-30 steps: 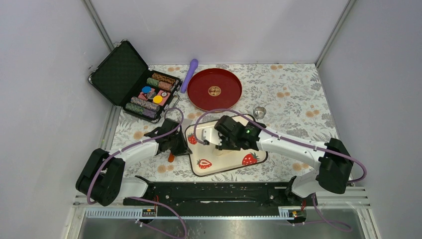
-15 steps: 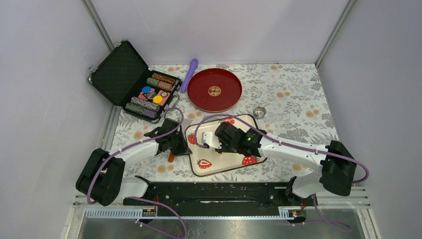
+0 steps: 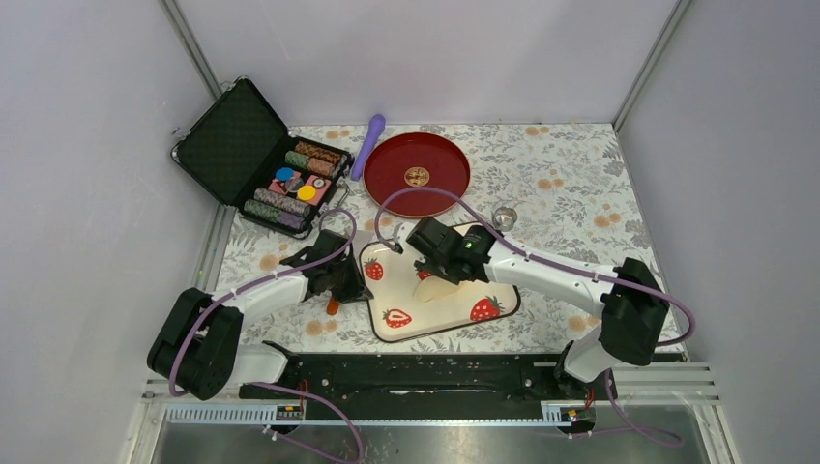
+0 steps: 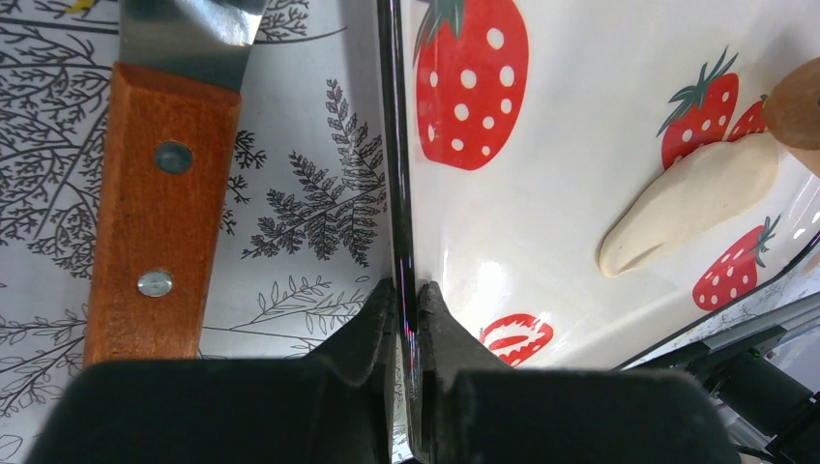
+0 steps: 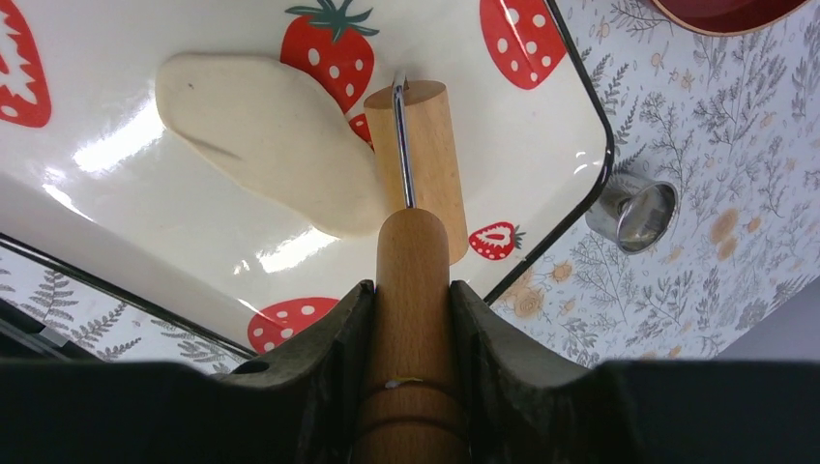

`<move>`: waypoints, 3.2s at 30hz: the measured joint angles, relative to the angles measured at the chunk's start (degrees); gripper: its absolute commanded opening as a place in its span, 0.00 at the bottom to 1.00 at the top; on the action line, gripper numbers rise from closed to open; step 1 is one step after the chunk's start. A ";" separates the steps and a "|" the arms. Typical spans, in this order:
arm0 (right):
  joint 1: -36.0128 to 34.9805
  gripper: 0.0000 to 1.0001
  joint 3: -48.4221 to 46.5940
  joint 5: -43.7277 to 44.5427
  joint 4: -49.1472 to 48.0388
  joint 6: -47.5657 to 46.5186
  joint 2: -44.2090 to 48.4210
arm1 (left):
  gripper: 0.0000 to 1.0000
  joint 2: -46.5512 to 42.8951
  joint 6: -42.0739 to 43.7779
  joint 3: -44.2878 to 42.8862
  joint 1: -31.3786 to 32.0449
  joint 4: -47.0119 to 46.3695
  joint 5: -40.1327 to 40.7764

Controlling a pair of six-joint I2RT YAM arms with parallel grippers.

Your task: Roll out the dumpling wrappers from the dough

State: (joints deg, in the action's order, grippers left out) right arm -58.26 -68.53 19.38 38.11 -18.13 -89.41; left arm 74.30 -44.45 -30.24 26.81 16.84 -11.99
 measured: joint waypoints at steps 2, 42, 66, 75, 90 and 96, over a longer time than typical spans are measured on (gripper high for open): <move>0.28 0.00 -1.07 -0.02 1.36 0.48 0.24 | 0.00 0.00 -0.02 0.00 0.00 0.00 0.00; -4.00 0.00 7.48 -5.64 -3.85 -9.05 6.73 | 0.00 -0.02 -0.17 0.11 0.00 -0.20 -0.04; -4.22 0.00 9.27 -7.10 -4.66 -9.68 7.85 | 0.00 0.44 -0.90 0.11 -0.85 -0.42 -1.25; -3.96 0.00 9.57 -8.66 -4.98 -8.61 8.41 | 0.00 0.81 -1.16 1.14 -4.33 -1.77 -5.38; -3.80 0.00 9.92 -10.29 -6.71 -5.84 7.54 | 0.00 0.72 -0.39 2.08 -8.22 -2.40 -8.37; -3.80 0.00 9.57 -11.30 -7.32 -5.81 7.10 | 0.00 -0.07 -0.15 2.75 -10.29 -1.90 -9.31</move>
State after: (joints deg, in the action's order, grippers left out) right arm -62.06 -58.96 8.08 30.79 -23.94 -82.30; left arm 74.24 -44.60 -27.49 16.51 14.94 -21.30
